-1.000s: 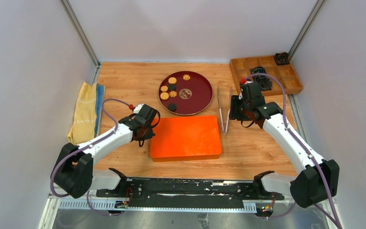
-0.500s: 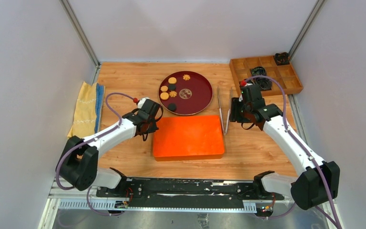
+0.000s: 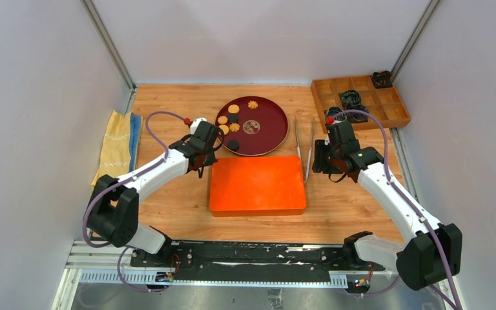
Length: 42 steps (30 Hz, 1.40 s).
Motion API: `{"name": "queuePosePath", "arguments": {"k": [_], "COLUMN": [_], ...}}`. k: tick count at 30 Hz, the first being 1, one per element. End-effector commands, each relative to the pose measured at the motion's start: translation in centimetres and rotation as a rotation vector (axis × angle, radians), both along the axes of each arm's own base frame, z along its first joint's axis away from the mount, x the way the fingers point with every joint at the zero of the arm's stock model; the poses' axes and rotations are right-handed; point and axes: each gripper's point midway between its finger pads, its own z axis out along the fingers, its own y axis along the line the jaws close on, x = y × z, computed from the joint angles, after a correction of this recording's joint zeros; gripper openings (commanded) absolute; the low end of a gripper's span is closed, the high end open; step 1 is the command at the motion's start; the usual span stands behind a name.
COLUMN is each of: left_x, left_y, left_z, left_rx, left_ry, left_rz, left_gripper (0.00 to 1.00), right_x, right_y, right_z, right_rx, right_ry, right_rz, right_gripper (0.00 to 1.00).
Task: Pack the cookies
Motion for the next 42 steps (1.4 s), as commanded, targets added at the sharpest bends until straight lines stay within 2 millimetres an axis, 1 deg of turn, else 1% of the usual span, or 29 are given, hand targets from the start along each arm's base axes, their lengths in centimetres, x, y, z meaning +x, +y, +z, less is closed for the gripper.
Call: {"name": "queuePosePath", "arguments": {"k": [1, 6, 9, 11, 12, 14, 16, 19, 22, 25, 28, 33, 35, 42], "left_x": [2.2, 2.1, 1.3, 0.6, 0.3, -0.5, -1.3, -2.5, -3.2, -3.2, -2.8, -2.5, -2.5, -2.8], "left_y": [2.0, 3.9, 4.5, 4.6, 4.4, 3.7, 2.5, 1.2, 1.0, 1.0, 0.6, -0.1, -0.1, 0.3], "left_z": [4.5, 10.0, 14.1, 16.2, 17.2, 18.9, 19.8, 19.6, 18.5, 17.3, 16.3, 16.3, 16.3, 16.5], "left_rx": [0.047, 0.091, 0.078, 0.054, 0.036, -0.012, -0.064, -0.143, -0.161, -0.153, -0.140, -0.152, -0.157, -0.151], "left_ry": [-0.124, -0.230, -0.305, -0.357, -0.388, -0.454, -0.514, -0.572, -0.585, -0.563, -0.525, -0.509, -0.517, -0.522], "left_rz": [0.055, 0.075, 0.062, 0.039, 0.016, -0.061, -0.161, -0.244, -0.268, -0.270, -0.283, -0.307, -0.304, -0.299], "left_gripper": [0.00, 0.00, 0.00, 0.00, 0.02, 0.06, 0.09, 0.15, 0.18, 0.19, 0.19, 0.18, 0.19, 0.19], "right_x": [-0.5, 0.3, 0.8, 1.2, 1.5, 2.3, 3.2, 4.2, 4.7, 4.9, 5.2, 5.7, 5.8, 5.8], "right_y": [-0.8, -1.8, -2.3, -2.5, -2.5, -2.5, -2.6, -2.5, -2.1, -1.7, -2.0, -1.8, -1.5, -1.2], "right_z": [0.1, 0.5, 0.9, 1.3, 1.7, 2.9, 4.1, 5.1, 5.3, 5.1, 5.1, 5.2, 5.1, 4.7], "right_rx": [-0.036, -0.091, -0.120, -0.134, -0.136, -0.134, -0.135, -0.132, -0.124, -0.110, -0.114, -0.114, -0.106, -0.095], "right_ry": [-0.002, -0.026, -0.038, -0.050, -0.062, -0.103, -0.144, -0.182, -0.197, -0.208, -0.214, -0.212, -0.208, -0.193], "right_rz": [-0.010, -0.037, -0.051, -0.063, -0.064, -0.075, -0.090, -0.099, -0.081, -0.067, -0.095, -0.095, -0.077, -0.081], "right_gripper": [0.50, 0.50, 0.51, 0.51, 0.51, 0.54, 0.59, 0.65, 0.66, 0.66, 0.67, 0.68, 0.68, 0.66]}}
